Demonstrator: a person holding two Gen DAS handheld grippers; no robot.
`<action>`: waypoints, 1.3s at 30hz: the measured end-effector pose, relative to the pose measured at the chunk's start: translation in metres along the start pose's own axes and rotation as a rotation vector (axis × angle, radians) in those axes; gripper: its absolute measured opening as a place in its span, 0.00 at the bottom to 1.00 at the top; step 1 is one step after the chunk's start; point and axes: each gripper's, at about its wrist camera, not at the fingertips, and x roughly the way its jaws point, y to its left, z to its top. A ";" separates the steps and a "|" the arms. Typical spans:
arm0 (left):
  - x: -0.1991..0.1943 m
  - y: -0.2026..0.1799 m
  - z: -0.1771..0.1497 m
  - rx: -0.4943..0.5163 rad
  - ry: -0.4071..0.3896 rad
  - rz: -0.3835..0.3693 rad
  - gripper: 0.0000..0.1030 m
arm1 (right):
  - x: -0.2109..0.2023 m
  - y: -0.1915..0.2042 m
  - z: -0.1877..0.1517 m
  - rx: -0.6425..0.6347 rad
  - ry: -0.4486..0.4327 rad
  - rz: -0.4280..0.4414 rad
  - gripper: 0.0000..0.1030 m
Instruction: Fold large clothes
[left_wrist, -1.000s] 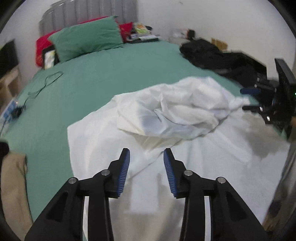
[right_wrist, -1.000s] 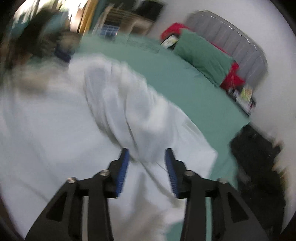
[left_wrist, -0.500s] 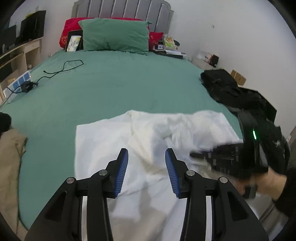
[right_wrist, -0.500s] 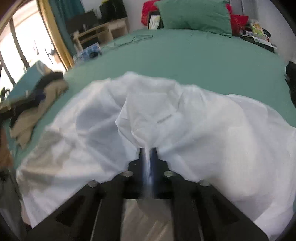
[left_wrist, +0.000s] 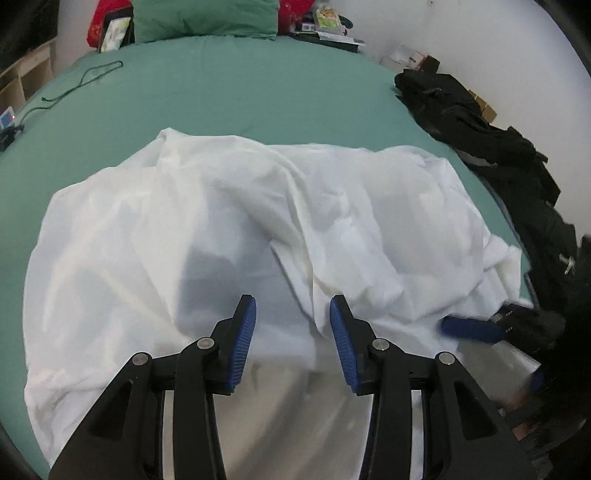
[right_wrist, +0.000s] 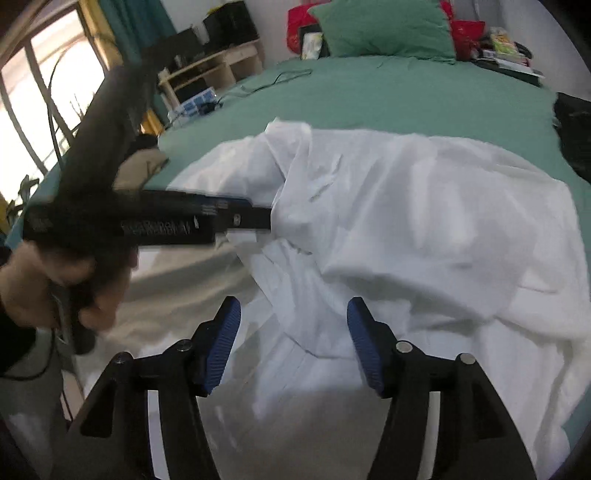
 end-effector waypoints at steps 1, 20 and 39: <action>-0.005 0.001 -0.003 -0.001 -0.002 0.006 0.43 | -0.006 -0.001 -0.001 0.006 -0.008 -0.013 0.59; -0.180 0.095 -0.127 -0.234 -0.249 0.261 0.43 | -0.131 -0.043 -0.067 0.287 -0.171 -0.383 0.59; -0.191 0.173 -0.210 -0.489 -0.221 0.254 0.55 | -0.159 -0.079 -0.145 0.622 -0.100 -0.451 0.59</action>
